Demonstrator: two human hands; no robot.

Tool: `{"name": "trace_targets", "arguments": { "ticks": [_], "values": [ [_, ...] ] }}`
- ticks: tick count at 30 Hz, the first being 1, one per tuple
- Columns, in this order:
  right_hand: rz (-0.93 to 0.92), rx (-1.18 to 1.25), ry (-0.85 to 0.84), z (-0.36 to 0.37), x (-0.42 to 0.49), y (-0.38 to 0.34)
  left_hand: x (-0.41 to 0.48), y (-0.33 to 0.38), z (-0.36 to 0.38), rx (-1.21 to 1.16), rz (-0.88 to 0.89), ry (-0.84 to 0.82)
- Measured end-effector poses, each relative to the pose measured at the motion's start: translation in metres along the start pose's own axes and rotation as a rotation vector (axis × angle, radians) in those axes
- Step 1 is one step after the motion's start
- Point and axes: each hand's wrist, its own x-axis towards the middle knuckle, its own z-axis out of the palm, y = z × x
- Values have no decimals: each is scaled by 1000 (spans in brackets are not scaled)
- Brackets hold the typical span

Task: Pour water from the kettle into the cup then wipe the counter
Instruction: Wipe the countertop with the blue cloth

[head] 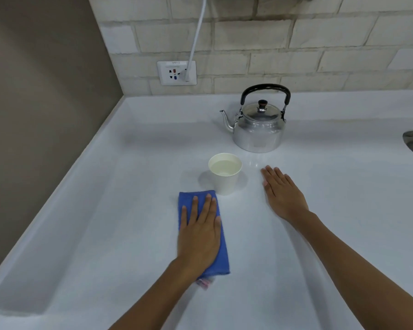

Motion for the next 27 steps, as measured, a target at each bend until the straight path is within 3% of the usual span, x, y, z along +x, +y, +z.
{"name": "trace_targets", "arguments": {
  "ticks": [4, 9, 13, 18, 22, 27],
  "values": [
    [-4, 6, 13, 1, 1, 1, -27, -37, -5, -46, 127, -38],
    [15, -13, 23, 2, 2, 0, 27, -104, -6, -46, -113, -1],
    [24, -18, 16, 1, 2, -4, 95, -94, -5, -120, -224, -28],
    [12, -8, 6, -2, 0, -2, 99, -57, 4, -66, 37, -18],
    [15, -5, 12, -2, 1, -2, 70, -92, 6, -122, 230, 7],
    [24, -31, 31, 1, 1, -4, 119, -127, -2, -126, -27, -18]
  ]
}}
